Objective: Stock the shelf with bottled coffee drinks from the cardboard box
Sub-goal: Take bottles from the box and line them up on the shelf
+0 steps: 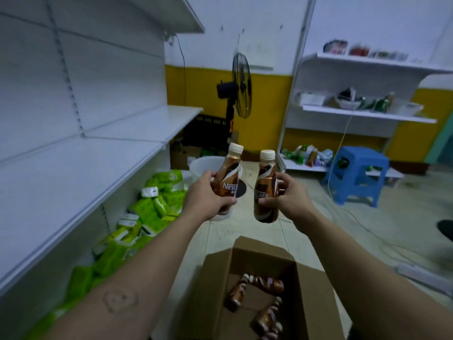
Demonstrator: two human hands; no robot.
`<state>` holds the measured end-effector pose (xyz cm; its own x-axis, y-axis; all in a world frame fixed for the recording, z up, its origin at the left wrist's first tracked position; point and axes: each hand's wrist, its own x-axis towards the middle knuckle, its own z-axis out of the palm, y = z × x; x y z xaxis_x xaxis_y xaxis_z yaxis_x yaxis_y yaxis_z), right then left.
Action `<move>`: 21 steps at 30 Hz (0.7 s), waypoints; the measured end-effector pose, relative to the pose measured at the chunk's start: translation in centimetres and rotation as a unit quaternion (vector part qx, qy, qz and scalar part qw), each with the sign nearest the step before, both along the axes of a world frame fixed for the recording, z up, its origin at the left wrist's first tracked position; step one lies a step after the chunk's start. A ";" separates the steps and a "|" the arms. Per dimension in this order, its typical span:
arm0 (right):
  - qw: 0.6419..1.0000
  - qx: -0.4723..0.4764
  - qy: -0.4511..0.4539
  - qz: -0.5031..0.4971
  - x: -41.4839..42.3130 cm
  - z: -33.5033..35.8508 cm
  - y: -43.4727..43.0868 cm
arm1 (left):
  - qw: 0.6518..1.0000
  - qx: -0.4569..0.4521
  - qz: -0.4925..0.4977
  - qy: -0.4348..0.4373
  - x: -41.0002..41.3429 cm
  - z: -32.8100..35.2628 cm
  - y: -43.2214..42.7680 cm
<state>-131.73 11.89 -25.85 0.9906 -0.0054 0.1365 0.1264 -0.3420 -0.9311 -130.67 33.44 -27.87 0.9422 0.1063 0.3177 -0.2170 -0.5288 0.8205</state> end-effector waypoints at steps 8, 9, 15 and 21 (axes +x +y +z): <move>0.997 0.005 -0.070 0.039 -0.7 8.6 3.5 | 0.992 -0.003 0.072 -0.103 -2.7 7.9 4.5; 0.996 0.011 -0.076 0.046 -0.5 9.2 4.1 | 0.989 0.009 0.090 -0.114 -3.2 8.6 4.9; 0.989 0.045 -0.101 0.097 0.9 8.7 8.1 | 0.976 0.071 0.173 -0.115 -4.9 9.4 7.4; 0.974 0.079 -0.100 0.186 3.2 7.9 13.2 | 0.964 0.060 0.247 -0.082 -5.7 10.0 11.2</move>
